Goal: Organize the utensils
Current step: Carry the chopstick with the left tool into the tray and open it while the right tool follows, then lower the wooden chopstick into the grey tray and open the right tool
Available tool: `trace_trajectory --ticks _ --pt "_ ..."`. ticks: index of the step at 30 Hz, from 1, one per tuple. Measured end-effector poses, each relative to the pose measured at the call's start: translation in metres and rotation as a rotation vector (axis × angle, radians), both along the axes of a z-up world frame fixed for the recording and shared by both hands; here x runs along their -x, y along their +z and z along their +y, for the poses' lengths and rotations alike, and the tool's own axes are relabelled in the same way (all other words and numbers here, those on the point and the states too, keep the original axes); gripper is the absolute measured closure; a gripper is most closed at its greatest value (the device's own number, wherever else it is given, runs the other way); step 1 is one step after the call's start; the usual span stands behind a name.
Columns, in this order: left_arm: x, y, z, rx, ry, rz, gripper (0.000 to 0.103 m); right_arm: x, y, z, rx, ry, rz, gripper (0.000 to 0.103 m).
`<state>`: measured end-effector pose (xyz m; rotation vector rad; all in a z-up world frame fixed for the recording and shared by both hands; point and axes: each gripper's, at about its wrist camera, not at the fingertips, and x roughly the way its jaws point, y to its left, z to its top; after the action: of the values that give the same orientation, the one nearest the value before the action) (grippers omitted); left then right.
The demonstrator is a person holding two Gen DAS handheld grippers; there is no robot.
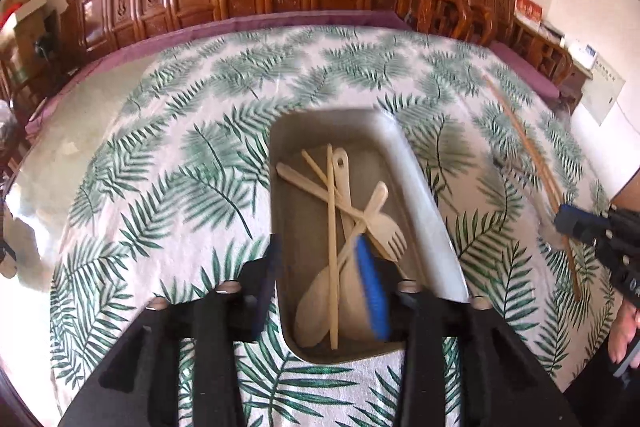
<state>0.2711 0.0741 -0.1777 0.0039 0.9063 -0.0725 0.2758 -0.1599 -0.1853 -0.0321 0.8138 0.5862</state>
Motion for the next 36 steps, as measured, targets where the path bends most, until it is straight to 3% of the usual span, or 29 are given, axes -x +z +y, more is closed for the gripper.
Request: trace_trajectory --ticks 2,4,8,24,36 --pt "0.003 0.007 0.004 0.001 0.015 -0.036 0.035 0.003 0.006 0.012 0.009 0.022 -0.016 0.097" --pt "0.004 0.012 0.008 -0.002 0.029 -0.063 0.023 0.004 0.009 0.022 0.008 0.038 -0.019 0.097" --pt "0.007 0.021 0.022 0.02 0.064 -0.101 0.013 -0.002 0.011 0.039 -0.018 0.046 -0.012 0.097" --pt "0.01 0.027 0.058 0.045 0.136 -0.132 0.011 -0.059 -0.008 0.098 -0.155 0.039 0.093 0.097" --pt "0.011 0.026 0.057 0.05 0.128 -0.13 0.011 -0.062 -0.048 0.124 -0.053 0.032 0.137 0.097"
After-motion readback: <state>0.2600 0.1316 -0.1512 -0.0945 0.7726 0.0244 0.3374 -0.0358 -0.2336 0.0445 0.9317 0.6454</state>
